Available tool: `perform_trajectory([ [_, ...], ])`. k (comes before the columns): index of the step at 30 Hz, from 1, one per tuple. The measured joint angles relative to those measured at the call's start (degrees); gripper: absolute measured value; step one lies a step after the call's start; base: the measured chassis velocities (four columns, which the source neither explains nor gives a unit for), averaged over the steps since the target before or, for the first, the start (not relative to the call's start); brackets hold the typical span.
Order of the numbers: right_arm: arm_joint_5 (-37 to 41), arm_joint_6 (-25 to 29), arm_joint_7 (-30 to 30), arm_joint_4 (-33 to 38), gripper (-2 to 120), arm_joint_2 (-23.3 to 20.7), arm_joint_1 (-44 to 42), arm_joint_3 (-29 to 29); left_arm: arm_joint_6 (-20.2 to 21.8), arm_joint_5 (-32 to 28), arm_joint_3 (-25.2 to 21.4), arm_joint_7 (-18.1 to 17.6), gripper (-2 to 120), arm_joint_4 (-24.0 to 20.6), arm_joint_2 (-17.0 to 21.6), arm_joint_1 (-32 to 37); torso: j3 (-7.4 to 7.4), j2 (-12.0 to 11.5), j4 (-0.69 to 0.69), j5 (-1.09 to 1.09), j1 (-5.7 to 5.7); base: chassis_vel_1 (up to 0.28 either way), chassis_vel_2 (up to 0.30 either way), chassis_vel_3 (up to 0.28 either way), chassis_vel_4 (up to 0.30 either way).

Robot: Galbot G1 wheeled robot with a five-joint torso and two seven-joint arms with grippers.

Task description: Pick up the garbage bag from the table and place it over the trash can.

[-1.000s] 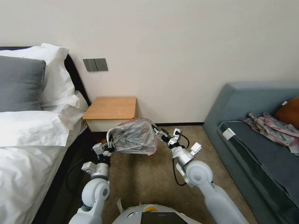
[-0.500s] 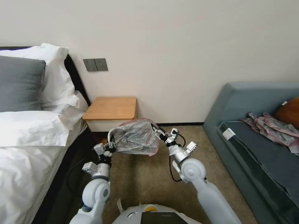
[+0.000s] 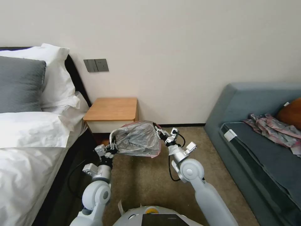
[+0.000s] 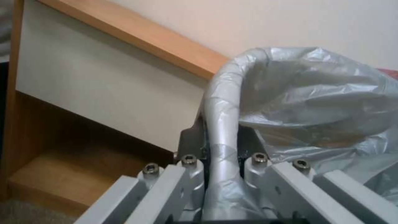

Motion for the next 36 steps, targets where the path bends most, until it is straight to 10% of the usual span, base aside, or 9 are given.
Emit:
perform_trajectory([
  [6, -0.16, 0.0, 0.11, 0.15, 0, -0.13, -0.16, 0.63, 0.18, -0.31, 0.12, 0.4, 6, -0.2, 0.01, 0.06, 0.0, 0.0, 0.0, 0.0, 0.0, 0.0, 0.0, 0.0, 0.0],
  [36, 5.48, -1.18, -3.54, -7.97, 0, -5.68, 7.62, 0.94, 0.85, -10.97, -0.62, 6.08, 6, -3.11, -0.11, 1.27, 0.0, 0.0, 0.0, 0.0, 0.0, 0.0, 0.0, 0.0, 0.0],
])
